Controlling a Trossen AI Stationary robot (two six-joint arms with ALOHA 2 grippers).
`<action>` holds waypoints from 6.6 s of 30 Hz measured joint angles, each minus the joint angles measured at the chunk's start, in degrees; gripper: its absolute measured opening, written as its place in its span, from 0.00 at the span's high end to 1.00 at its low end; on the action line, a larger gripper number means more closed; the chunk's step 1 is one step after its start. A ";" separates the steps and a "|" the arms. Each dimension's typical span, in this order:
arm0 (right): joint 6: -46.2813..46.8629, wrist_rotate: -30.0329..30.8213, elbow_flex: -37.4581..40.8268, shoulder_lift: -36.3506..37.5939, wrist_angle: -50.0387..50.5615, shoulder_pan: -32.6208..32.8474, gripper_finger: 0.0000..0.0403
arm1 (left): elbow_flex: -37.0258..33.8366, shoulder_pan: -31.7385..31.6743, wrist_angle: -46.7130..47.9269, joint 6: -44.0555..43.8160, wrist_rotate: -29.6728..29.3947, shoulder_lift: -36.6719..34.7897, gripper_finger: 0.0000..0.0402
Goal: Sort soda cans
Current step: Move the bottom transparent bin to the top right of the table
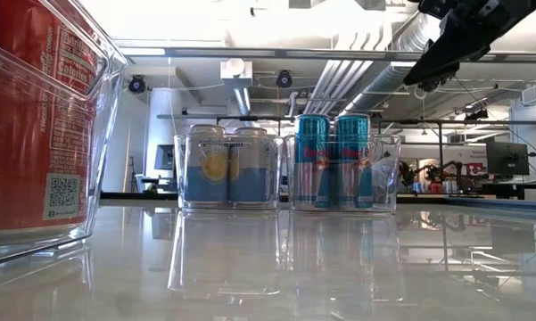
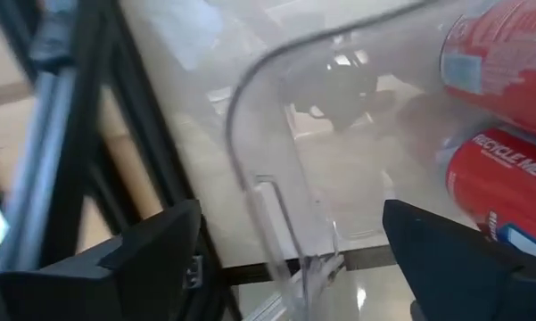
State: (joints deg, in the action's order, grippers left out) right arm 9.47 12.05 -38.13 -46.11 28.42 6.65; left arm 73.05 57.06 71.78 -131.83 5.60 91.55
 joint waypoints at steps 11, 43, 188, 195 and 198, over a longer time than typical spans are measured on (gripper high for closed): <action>-0.36 1.25 0.00 0.00 -0.04 2.19 0.67 | -9.48 -1.59 -12.47 0.97 1.15 0.02 0.41; 3.27 3.98 0.02 -0.04 3.54 7.30 0.67 | -12.04 -46.51 -33.44 65.82 -16.63 2.43 0.98; 48.88 -5.16 -15.21 -32.88 26.38 44.95 1.00 | 6.39 -31.71 -42.34 96.08 -38.47 -0.74 0.44; 53.65 -5.59 -11.54 -28.89 28.60 45.12 1.00 | 6.39 -31.71 -42.00 96.08 -38.46 -0.74 0.44; 52.54 -5.30 -10.87 -28.35 30.22 44.57 1.00 | 6.39 -31.71 -41.98 96.08 -38.46 -0.74 0.44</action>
State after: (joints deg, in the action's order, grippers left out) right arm 62.01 6.76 -49.00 -74.46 58.65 51.22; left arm 79.44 25.34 29.80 -35.75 -32.86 90.80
